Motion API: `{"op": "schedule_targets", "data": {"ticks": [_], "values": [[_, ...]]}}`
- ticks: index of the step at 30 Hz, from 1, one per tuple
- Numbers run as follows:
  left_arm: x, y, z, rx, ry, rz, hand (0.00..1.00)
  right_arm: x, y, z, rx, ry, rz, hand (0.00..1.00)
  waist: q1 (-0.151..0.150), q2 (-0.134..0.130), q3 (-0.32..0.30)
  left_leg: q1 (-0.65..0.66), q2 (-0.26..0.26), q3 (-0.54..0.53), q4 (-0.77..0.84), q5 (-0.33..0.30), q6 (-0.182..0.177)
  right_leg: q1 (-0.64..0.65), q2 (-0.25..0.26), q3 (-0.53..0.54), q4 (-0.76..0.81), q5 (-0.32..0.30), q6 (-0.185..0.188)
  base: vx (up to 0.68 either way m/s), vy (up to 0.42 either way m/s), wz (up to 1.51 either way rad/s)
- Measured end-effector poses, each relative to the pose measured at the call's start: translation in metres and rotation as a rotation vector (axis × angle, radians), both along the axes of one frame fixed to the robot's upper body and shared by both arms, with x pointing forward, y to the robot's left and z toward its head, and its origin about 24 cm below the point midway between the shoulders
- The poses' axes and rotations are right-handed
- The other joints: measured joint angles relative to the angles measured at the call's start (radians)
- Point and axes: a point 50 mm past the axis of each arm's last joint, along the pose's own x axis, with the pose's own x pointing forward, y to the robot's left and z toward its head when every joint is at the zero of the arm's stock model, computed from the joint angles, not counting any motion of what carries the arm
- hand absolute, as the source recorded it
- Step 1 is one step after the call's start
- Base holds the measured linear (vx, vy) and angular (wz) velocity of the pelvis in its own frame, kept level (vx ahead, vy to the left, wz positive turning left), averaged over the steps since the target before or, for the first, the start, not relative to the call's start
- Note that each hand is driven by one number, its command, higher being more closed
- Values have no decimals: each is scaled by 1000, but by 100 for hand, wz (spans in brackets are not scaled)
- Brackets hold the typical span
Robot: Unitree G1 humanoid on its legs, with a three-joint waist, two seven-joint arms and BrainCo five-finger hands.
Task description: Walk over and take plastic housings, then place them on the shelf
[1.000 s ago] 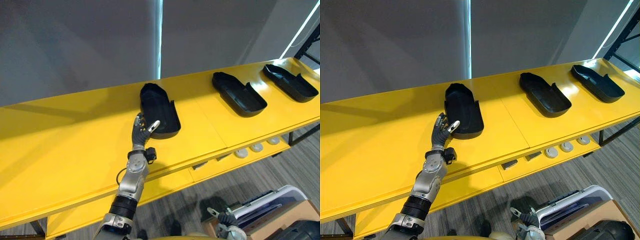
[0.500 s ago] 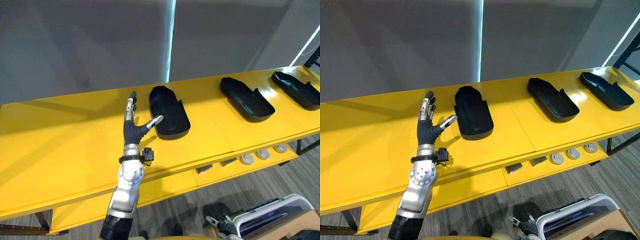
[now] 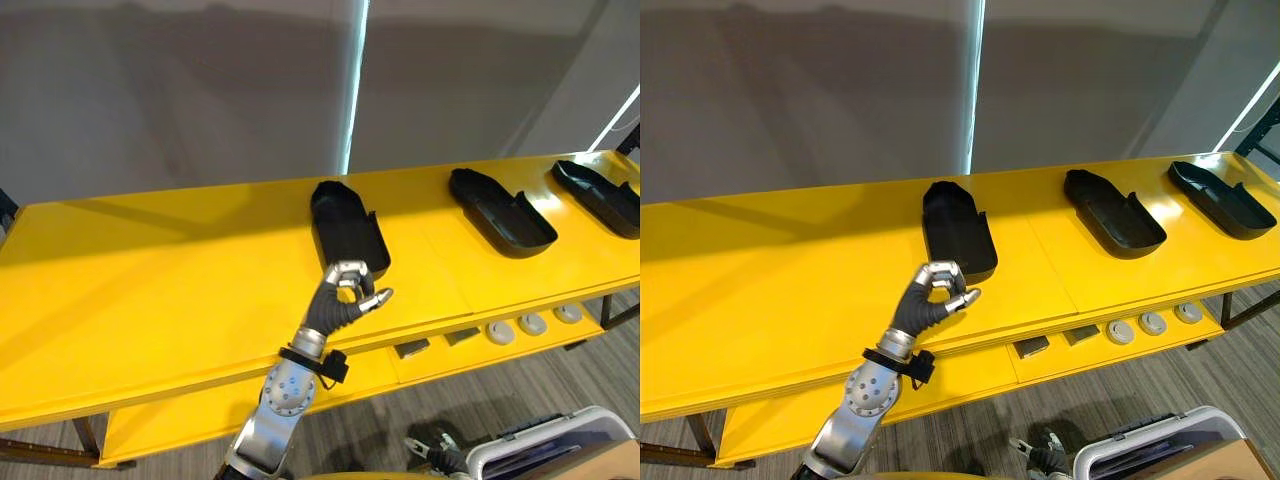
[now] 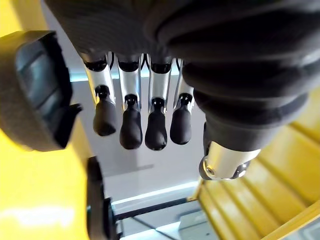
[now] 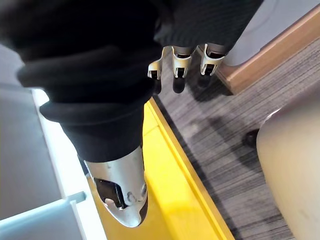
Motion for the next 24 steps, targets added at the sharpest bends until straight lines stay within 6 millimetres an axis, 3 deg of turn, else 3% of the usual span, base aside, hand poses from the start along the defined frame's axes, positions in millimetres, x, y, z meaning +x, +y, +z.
{"op": "schedule_targets", "data": {"ticks": [11,20,24], "values": [[13,-2,-35,261,51,9,100,7,-1,1,-6,-14,5,0,-29,4,4,22,-12,24,-53,25,3,12,-4,28,-57,41,4,-25,16,-7],[42,14,-28,295,9,140,100,9,-7,2,-15,-20,-27,0,-42,5,26,34,-14,27,-69,25,2,11,-4,29,-60,40,6,-7,3,0],[55,23,-25,302,-4,209,100,13,-9,4,-21,-30,-24,0,-61,5,31,34,-15,29,-74,25,2,11,-4,32,-61,39,7,1,2,-1]]}}
